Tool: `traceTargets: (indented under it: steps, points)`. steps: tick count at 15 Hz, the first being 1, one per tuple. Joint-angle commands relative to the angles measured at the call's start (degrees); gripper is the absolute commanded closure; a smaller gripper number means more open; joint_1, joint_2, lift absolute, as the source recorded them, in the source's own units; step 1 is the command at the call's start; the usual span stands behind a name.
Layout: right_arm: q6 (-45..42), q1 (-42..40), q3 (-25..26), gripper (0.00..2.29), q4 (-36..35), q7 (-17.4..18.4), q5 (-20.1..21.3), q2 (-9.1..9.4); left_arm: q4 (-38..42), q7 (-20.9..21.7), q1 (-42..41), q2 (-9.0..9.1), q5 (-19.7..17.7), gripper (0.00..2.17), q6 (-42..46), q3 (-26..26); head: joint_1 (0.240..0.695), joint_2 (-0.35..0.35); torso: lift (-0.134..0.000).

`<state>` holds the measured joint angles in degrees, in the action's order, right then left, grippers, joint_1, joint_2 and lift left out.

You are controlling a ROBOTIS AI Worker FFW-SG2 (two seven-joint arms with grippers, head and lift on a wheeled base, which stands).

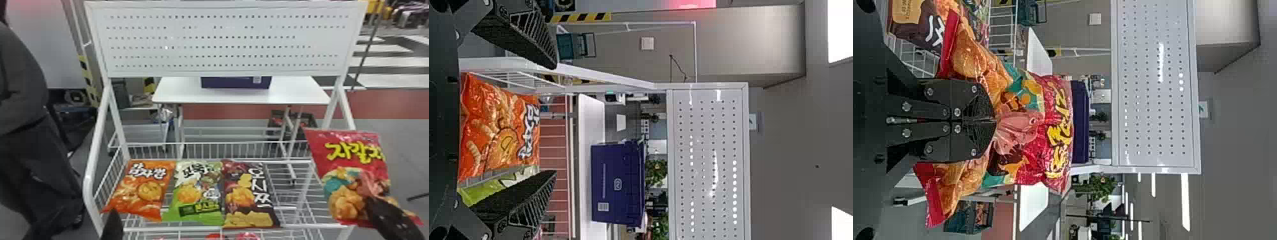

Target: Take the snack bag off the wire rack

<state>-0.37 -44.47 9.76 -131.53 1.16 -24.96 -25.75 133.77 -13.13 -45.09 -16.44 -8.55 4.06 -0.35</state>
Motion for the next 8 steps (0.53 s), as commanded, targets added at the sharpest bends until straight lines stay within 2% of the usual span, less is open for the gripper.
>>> traceTargets:
  steps: [1,8]
  points:
    - [-0.2,0.0,0.0,1.95,0.05,-0.02,-0.09,-0.09,0.0,0.03,0.0,0.0,0.02,0.14,0.02,0.0,0.499,0.0,0.0]
    - [-0.9,0.0,0.08,1.95,0.13,-0.02,-0.26,0.0,-0.09,0.03,0.09,-0.08,-0.07,0.14,0.02,0.0,0.499,0.0,0.0]
